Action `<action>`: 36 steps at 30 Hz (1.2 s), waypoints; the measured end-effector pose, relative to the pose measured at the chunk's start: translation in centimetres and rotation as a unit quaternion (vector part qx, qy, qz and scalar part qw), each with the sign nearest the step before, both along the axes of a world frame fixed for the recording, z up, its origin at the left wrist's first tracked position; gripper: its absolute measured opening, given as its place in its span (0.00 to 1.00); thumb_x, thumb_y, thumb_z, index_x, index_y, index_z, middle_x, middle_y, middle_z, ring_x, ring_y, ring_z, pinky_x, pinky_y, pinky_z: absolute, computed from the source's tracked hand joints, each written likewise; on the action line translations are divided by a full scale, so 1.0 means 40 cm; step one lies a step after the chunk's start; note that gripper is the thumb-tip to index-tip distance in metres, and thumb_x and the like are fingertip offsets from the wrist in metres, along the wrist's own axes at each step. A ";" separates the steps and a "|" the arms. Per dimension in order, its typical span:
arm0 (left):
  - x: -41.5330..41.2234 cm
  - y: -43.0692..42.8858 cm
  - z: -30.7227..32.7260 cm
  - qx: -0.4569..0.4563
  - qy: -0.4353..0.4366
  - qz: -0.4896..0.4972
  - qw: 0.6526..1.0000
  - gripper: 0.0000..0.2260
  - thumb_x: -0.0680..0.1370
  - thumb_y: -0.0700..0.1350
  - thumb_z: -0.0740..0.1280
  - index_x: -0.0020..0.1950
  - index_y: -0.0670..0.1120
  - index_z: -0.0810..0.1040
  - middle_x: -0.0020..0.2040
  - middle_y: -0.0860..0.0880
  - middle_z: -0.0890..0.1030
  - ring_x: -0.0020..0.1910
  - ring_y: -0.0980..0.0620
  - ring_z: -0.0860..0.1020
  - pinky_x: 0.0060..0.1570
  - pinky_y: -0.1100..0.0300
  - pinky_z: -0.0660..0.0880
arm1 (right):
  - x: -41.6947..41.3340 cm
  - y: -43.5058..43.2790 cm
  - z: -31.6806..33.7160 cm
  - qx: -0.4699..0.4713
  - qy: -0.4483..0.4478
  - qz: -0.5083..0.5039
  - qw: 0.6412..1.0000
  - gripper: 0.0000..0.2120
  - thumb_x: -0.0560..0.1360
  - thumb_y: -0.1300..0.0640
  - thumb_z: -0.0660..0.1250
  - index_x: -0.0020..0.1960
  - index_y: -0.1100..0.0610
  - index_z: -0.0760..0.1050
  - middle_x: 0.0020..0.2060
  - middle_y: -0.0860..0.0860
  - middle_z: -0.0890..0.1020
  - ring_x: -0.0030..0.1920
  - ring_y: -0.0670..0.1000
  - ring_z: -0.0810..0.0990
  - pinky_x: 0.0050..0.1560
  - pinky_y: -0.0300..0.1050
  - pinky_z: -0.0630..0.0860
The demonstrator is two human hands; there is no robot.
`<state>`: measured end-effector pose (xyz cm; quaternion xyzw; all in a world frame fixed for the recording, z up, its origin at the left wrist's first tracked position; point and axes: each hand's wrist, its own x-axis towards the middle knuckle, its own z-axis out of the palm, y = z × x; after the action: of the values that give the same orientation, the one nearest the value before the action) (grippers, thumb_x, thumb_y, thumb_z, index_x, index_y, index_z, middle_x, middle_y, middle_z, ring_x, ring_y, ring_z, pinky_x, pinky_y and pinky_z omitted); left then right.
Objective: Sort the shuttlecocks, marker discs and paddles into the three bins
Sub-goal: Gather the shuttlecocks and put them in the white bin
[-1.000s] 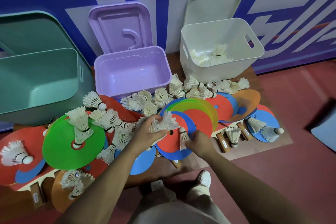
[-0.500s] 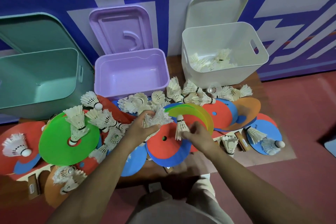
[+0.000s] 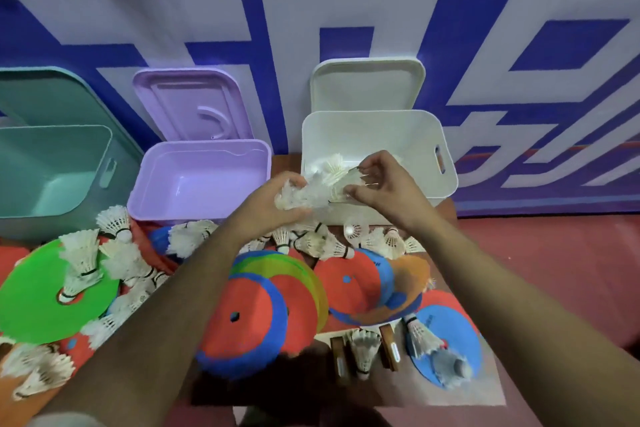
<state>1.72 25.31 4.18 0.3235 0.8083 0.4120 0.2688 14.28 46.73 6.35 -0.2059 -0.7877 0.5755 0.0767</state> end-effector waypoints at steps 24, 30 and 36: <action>-0.037 0.145 -0.065 0.007 0.077 0.097 0.992 0.12 0.76 0.42 0.70 0.59 0.50 0.78 0.57 0.49 0.76 0.55 0.57 0.76 0.56 0.64 0.73 | 0.006 0.094 -0.121 0.176 -0.010 -0.020 0.984 0.13 0.77 0.57 0.64 0.61 0.58 0.74 0.56 0.53 0.76 0.58 0.50 0.76 0.58 0.42 0.70; 0.069 -0.158 -0.071 0.019 0.055 0.246 0.967 0.07 0.78 0.38 0.65 0.52 0.47 0.79 0.46 0.53 0.79 0.43 0.62 0.77 0.45 0.67 0.74 | 0.002 -0.144 -0.136 0.130 0.018 0.077 0.988 0.10 0.76 0.58 0.66 0.57 0.58 0.74 0.51 0.52 0.77 0.52 0.50 0.77 0.52 0.46 0.75; 0.129 -0.421 -0.162 -0.066 0.094 0.333 0.936 0.09 0.75 0.35 0.67 0.47 0.49 0.78 0.46 0.50 0.79 0.44 0.62 0.76 0.43 0.66 0.71 | -0.037 -0.338 -0.221 0.147 -0.056 0.162 0.974 0.15 0.74 0.60 0.67 0.60 0.59 0.73 0.54 0.55 0.74 0.55 0.55 0.76 0.58 0.45 0.72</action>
<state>6.88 8.49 -2.31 0.0549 0.9167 0.3912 0.0603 12.79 33.19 -2.48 -0.0938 -0.8897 0.4457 -0.0326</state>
